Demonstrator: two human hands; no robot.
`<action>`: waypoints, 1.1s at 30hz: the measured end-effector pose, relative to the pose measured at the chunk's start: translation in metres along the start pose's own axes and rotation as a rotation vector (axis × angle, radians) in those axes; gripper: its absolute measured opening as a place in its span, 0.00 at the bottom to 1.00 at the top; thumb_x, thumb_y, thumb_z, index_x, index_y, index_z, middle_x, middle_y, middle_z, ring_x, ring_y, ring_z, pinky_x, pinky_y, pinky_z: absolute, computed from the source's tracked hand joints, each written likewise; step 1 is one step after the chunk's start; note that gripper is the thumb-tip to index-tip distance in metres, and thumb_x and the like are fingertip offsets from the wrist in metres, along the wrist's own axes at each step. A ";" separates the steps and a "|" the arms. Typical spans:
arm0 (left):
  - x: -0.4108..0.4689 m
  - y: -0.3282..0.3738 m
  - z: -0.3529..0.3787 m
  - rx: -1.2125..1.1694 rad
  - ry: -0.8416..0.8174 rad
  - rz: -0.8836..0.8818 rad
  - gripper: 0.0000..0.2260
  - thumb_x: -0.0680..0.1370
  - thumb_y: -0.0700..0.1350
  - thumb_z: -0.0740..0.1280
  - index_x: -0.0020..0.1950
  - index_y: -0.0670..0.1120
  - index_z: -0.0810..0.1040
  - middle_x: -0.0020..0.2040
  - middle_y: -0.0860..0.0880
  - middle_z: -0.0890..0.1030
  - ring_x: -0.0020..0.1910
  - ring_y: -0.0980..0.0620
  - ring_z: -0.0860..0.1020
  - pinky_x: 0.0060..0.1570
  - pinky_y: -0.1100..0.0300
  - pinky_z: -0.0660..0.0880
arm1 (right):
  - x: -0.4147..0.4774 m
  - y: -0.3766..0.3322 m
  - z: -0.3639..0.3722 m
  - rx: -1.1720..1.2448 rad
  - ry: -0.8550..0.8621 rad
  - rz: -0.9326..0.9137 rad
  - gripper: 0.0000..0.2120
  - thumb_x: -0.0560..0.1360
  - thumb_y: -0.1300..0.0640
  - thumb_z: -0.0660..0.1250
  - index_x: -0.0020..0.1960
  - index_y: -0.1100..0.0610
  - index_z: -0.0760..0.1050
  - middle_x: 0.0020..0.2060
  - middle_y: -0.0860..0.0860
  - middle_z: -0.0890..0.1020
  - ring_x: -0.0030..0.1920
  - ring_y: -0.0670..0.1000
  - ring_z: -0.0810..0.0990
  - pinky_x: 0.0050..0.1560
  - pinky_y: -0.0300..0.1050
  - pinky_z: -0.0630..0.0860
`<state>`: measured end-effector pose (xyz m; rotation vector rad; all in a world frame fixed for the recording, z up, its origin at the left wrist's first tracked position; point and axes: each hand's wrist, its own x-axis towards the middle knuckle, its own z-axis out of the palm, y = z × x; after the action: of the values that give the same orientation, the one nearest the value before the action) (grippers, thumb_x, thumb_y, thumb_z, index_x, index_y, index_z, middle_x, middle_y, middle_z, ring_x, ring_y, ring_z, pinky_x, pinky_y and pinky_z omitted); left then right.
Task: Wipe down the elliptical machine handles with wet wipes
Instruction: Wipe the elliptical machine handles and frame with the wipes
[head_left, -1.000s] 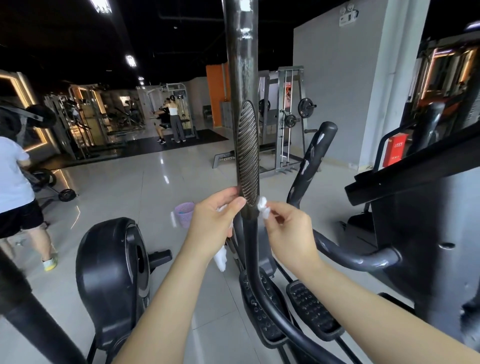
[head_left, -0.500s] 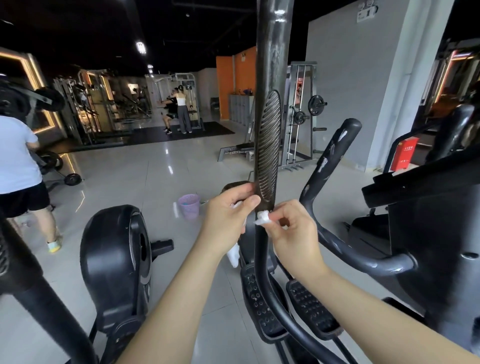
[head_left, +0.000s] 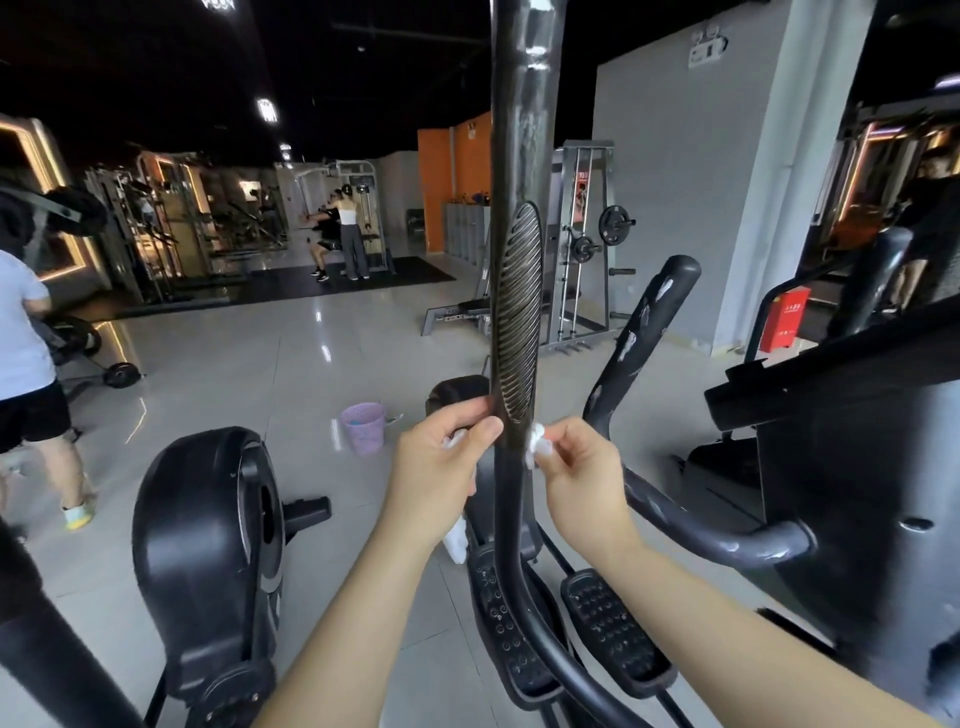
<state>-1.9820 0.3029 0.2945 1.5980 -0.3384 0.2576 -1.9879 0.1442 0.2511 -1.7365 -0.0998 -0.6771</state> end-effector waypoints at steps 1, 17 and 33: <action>-0.001 -0.002 0.000 0.005 0.003 -0.004 0.11 0.81 0.41 0.69 0.56 0.55 0.85 0.25 0.59 0.73 0.24 0.55 0.67 0.25 0.65 0.66 | -0.002 0.003 0.001 -0.021 -0.023 0.028 0.12 0.80 0.70 0.65 0.42 0.58 0.77 0.38 0.57 0.82 0.43 0.62 0.80 0.51 0.58 0.79; -0.016 -0.036 0.004 0.001 0.006 -0.076 0.08 0.81 0.39 0.70 0.56 0.48 0.85 0.26 0.59 0.74 0.24 0.59 0.69 0.29 0.66 0.68 | -0.032 0.014 0.015 0.128 0.069 0.180 0.06 0.81 0.66 0.67 0.48 0.60 0.82 0.43 0.49 0.87 0.46 0.45 0.85 0.52 0.39 0.78; -0.023 -0.073 0.004 0.004 0.069 -0.208 0.05 0.79 0.40 0.72 0.47 0.48 0.87 0.28 0.56 0.76 0.24 0.55 0.67 0.26 0.64 0.66 | -0.044 0.002 0.036 0.214 0.196 0.175 0.12 0.76 0.64 0.76 0.58 0.54 0.80 0.53 0.46 0.86 0.53 0.42 0.85 0.55 0.33 0.78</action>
<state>-1.9766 0.3034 0.2183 1.6102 -0.1172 0.1532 -2.0094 0.1887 0.2241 -1.4474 0.1110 -0.6773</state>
